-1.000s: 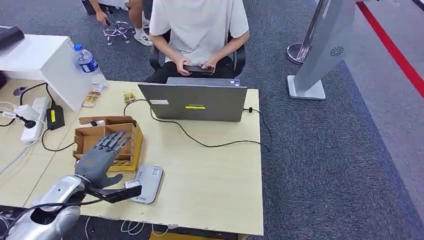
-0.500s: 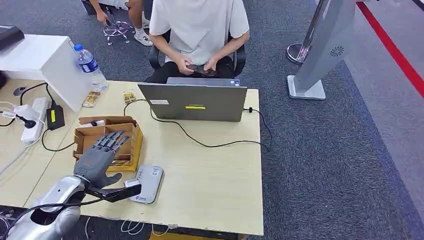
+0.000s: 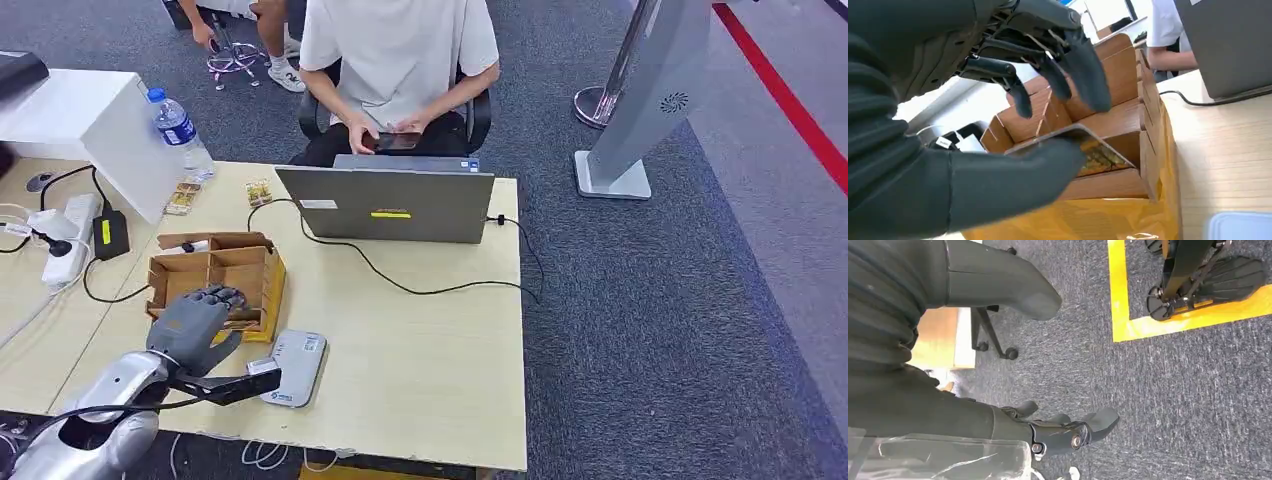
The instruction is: Pass the card to the sensor for recognition and then transmit it.
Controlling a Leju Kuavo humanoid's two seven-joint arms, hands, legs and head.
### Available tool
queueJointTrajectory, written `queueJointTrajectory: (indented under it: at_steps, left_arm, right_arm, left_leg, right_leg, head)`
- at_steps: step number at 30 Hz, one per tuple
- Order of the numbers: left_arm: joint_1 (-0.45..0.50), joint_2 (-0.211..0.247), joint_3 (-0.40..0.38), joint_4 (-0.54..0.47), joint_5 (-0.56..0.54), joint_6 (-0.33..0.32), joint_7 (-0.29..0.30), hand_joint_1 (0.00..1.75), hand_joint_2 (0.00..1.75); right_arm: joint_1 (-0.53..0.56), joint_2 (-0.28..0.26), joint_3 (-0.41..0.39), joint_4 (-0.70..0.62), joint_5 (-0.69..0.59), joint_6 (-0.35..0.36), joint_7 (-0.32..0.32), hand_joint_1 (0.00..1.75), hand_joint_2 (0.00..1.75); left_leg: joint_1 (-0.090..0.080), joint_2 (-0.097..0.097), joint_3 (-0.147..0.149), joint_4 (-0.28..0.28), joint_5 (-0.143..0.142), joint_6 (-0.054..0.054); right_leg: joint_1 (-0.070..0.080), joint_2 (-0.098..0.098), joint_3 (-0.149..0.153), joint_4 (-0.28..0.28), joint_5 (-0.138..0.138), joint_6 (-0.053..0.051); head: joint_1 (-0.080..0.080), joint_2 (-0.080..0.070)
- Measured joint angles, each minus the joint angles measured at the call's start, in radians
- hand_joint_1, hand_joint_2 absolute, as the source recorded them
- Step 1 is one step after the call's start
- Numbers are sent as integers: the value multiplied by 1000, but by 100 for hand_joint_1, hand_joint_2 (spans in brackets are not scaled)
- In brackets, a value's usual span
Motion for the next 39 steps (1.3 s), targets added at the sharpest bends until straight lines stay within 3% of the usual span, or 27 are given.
queueJointTrajectory:
  at_steps: [11,20,24,33,39]
  left_arm:
    - [-7,11,0,0,28,-27,-12,175,175]
    - [-7,18,0,-11,43,12,-29,175,175]
    - [-3,31,1,-55,51,51,-53,175,175]
    - [97,89,67,-277,16,153,-104,175,175]
    - [92,82,116,-371,15,208,-128,175,175]
  right_arm:
    - [0,0,-2,0,10,2,3,0,175]
    - [-1,0,-18,0,17,2,4,0,175]
    - [-1,0,-27,0,17,0,4,0,175]
    - [1,2,-57,0,11,-5,1,0,175]
    - [1,5,-69,0,30,-2,0,0,175]
  left_leg:
    - [0,0,0,0,0,0]
    - [0,0,0,0,0,0]
    - [0,0,0,0,0,0]
    - [0,0,0,0,0,0]
    - [0,-1,1,0,0,0]
  right_leg:
    - [0,0,0,0,0,0]
    - [0,0,0,0,0,0]
    - [0,0,0,0,0,0]
    - [0,0,0,0,0,0]
    - [0,-1,-2,-1,0,0]
  head:
    - [0,0]
    - [0,0]
    - [0,0]
    - [0,0]
    - [-1,0]
